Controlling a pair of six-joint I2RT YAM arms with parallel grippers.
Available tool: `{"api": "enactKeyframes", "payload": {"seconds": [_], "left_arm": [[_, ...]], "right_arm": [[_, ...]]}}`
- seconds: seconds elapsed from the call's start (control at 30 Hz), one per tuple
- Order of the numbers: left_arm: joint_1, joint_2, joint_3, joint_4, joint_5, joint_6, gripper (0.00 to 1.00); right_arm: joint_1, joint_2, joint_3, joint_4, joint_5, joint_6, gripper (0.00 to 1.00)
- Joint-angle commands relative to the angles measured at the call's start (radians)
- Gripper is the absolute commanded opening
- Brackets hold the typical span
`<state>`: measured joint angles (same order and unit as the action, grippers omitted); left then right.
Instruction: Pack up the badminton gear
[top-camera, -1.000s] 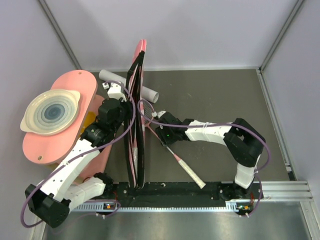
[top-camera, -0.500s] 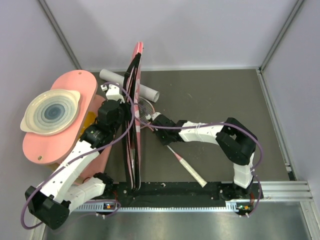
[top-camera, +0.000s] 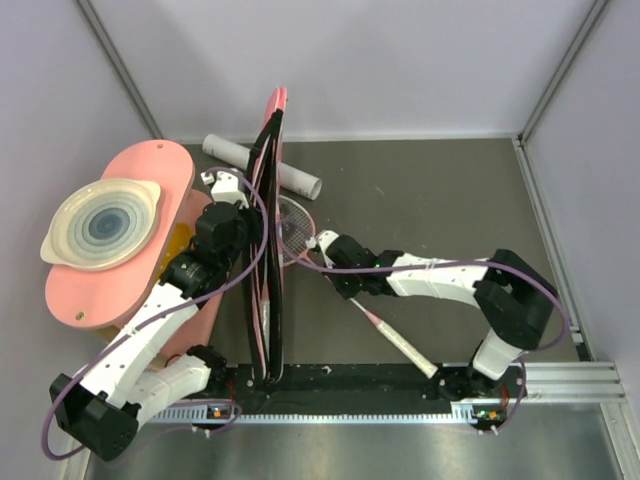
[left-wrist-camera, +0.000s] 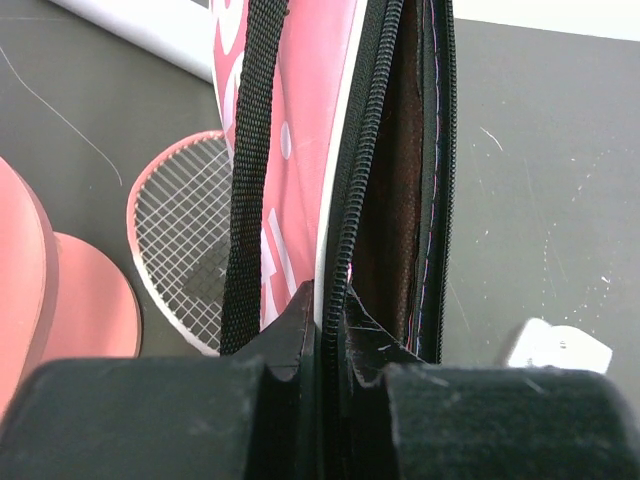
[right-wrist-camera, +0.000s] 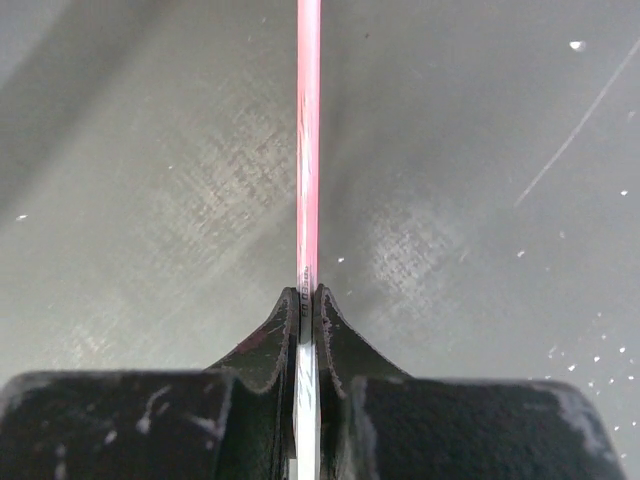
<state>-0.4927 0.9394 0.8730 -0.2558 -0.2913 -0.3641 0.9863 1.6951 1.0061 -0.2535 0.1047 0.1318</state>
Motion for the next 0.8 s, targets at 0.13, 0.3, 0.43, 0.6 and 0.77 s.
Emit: {"api": "enactKeyframes", "payload": {"seconds": [0.13, 0.3, 0.43, 0.6, 0.77], "left_arm": [[0.011, -0.03, 0.017, 0.133, 0.017, -0.01, 0.0], [0.011, -0.043, -0.011, 0.174, 0.055, -0.006, 0.0], [0.011, -0.045, -0.02, 0.205, 0.092, -0.016, 0.0], [0.011, 0.016, -0.029, 0.231, 0.158, -0.125, 0.0], [0.003, 0.146, -0.025, 0.37, 0.344, -0.291, 0.0]], "right_arm": [[-0.093, -0.271, -0.121, 0.106, -0.036, 0.155, 0.0], [-0.169, -0.405, -0.179, 0.056, 0.024, 0.235, 0.0], [-0.288, -0.505, -0.218, 0.036, 0.012, 0.284, 0.0], [-0.445, -0.636, -0.228, 0.01, -0.155, 0.334, 0.0], [-0.48, -0.735, -0.193, 0.039, -0.425, 0.399, 0.0]]}}
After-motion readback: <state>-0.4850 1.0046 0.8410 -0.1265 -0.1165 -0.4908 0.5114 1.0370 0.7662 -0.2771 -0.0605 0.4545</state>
